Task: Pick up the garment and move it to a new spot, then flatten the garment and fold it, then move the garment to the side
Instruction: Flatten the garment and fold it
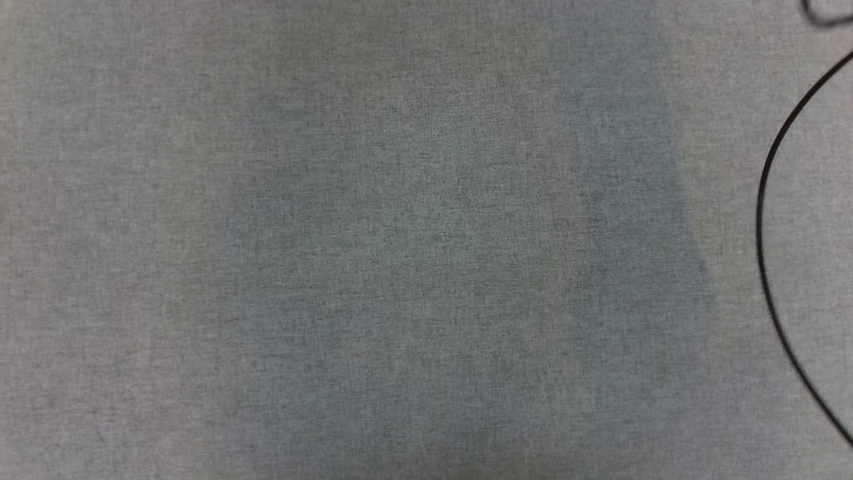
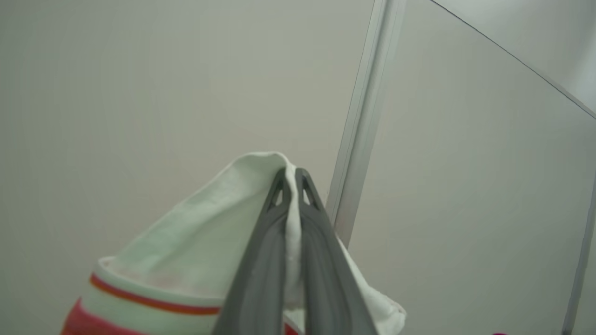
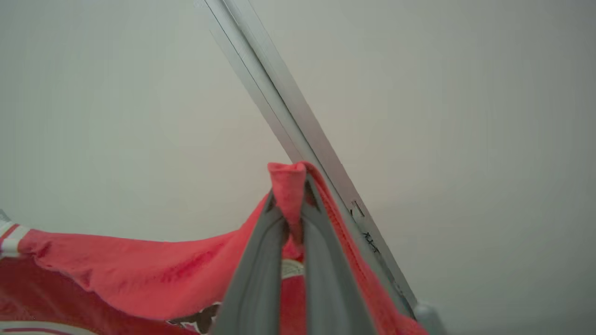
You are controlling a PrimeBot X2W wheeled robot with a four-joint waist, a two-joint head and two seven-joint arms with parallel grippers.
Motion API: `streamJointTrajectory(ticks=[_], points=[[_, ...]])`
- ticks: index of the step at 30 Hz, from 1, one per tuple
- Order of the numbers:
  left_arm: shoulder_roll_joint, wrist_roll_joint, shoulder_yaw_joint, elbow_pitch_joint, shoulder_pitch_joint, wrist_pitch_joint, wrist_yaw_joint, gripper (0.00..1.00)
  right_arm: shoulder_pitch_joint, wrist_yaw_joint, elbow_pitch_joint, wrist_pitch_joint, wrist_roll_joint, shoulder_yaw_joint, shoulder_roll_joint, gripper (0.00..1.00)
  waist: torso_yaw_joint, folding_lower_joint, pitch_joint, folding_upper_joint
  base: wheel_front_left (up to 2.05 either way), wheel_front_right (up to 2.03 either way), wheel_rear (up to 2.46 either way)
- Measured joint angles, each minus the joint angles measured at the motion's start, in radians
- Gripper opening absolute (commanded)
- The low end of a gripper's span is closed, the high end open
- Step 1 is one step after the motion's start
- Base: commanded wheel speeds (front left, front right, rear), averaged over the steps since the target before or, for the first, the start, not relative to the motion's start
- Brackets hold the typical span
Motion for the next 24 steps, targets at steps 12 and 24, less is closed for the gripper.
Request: streamJointTrajectory(ticks=[12,24], points=[[0.037,0.034,0.111,-0.224,0.566,-0.063,0.001,0.00,0.455,0.000,-0.109,-0.045,0.147,0.115,0.000,0.00,-0.009,0.0001,-0.055,0.0000,0.00,0.00,0.00],[-0.101,0.182,0.291,-0.556,1.346,-0.063,0.014,0.00,0.991,0.000,-0.356,-0.058,0.267,0.179,-0.063,0.00,0.005,-0.0003,-0.200,-0.0004,0.00,0.00,0.00]])
